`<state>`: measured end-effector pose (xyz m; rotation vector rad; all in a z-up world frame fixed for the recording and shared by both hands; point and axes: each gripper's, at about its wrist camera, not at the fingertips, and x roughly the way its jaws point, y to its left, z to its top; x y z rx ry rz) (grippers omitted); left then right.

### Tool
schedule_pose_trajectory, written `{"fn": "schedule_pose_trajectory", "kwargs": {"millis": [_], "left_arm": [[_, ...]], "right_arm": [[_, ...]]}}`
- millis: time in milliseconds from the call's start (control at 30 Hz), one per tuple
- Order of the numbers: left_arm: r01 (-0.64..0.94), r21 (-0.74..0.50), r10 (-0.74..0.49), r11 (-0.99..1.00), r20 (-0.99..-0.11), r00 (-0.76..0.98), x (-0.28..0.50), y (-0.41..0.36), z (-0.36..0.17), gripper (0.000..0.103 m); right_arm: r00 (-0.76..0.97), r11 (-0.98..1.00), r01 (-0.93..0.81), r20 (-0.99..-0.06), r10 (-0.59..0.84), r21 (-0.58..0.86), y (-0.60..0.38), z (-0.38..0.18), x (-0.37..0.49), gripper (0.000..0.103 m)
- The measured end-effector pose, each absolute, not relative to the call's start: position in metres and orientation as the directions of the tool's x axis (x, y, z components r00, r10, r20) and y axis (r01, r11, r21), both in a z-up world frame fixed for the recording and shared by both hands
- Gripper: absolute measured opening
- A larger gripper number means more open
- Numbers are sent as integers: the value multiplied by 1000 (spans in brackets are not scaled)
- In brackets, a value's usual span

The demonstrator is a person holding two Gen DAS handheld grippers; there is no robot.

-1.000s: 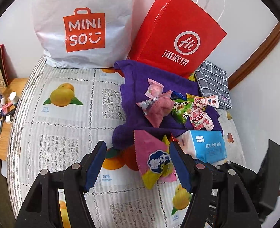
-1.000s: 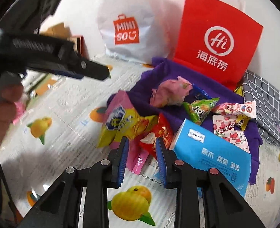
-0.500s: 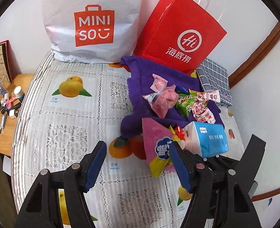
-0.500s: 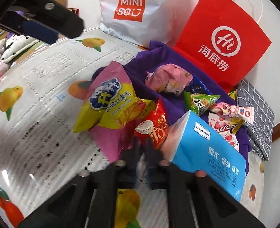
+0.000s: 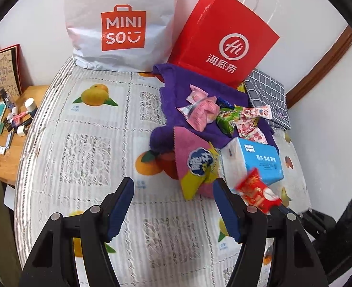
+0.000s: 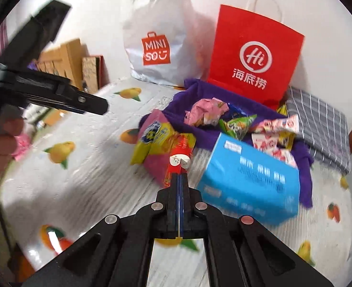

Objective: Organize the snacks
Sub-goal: 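Withdraw both tools back toward the remaining snacks on the sheet, then grasp the red candy packet with the right gripper while the left gripper approaches the pink-yellow chip bag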

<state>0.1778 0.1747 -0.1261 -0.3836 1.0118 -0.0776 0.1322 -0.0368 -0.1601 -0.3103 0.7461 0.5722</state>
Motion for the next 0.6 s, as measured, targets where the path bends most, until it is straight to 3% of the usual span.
{"fn": "schedule_pose_trajectory", "kwargs": {"millis": [300,600], "left_arm": [[-55,-355,-276,933,-806,524,169,144,-130,66],[57,-343,-327,938,-812,484,170,121,-135,66]], "right_arm": [[548,864,-495,-736,397,98,-113,-174,102,0],[553,964,-251,-805,214,84,-167,-214,95,5]]}}
